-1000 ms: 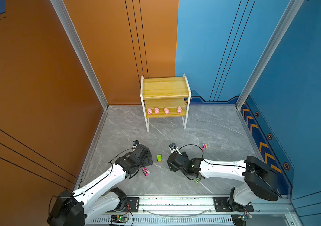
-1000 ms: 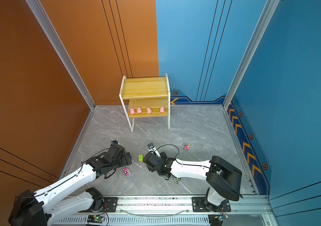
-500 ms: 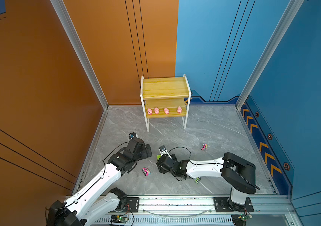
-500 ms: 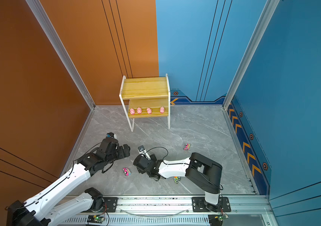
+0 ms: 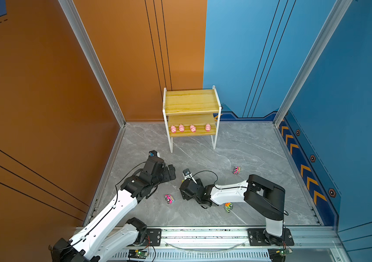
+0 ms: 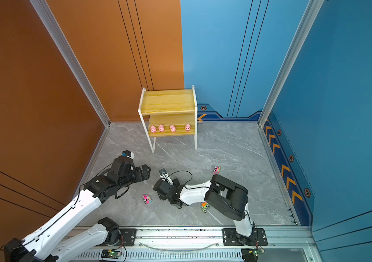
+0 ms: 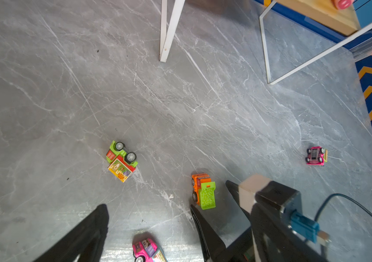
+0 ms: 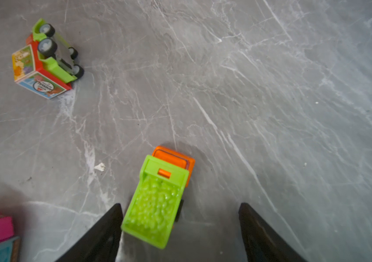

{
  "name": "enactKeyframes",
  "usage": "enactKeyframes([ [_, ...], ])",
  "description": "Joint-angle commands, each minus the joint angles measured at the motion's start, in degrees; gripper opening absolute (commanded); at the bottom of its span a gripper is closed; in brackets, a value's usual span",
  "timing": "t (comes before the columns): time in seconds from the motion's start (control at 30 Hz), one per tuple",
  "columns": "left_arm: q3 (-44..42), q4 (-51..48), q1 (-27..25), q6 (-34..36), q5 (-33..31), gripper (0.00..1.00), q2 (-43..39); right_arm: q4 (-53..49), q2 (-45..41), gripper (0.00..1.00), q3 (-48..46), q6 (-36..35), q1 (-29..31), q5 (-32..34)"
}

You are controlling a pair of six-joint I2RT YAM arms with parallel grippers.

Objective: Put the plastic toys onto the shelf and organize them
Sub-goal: 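Move the right gripper over the green-orange dump truck and align with it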

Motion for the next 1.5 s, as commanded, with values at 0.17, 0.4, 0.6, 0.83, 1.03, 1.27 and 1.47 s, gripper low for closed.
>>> enactKeyframes([
  [0.17, 10.9, -9.0, 1.0, 8.1, -0.4, 0.98, 3.5, 4.3, -0.1, 0.81, -4.5, 1.7, -2.3, 0.4],
  [0.4, 18.4, -11.2, 2.8, 10.9, 0.3, 0.98, 6.5, 5.2, -2.1, 0.8, -8.0, 1.0, -4.0, -0.2],
  [0.6, 19.3, -10.9, 5.2, 13.3, 0.7, 0.98, 8.5, 6.5, -3.3, 0.8, -10.7, 0.7, -6.5, -0.6],
  [0.83, 17.0, -8.3, 7.3, 15.0, 1.1, 0.98, 6.8, 7.8, -3.3, 0.8, -11.7, -0.3, -9.2, -1.4],
  [1.03, 14.8, -6.1, 8.5, 16.2, 2.1, 0.98, 5.2, 9.1, -0.9, 0.81, -9.9, -1.4, -11.3, -3.1],
  [1.27, 12.9, -4.5, 9.5, 16.8, 3.8, 0.98, 4.5, 9.7, 4.5, 0.8, -4.2, -2.0, -12.2, -6.2],
  [1.47, 11.1, -3.1, 11.3, 16.5, 6.9, 0.98, 4.7, 9.3, 7.8, 0.8, 1.3, -2.7, -12.2, -7.5],
])
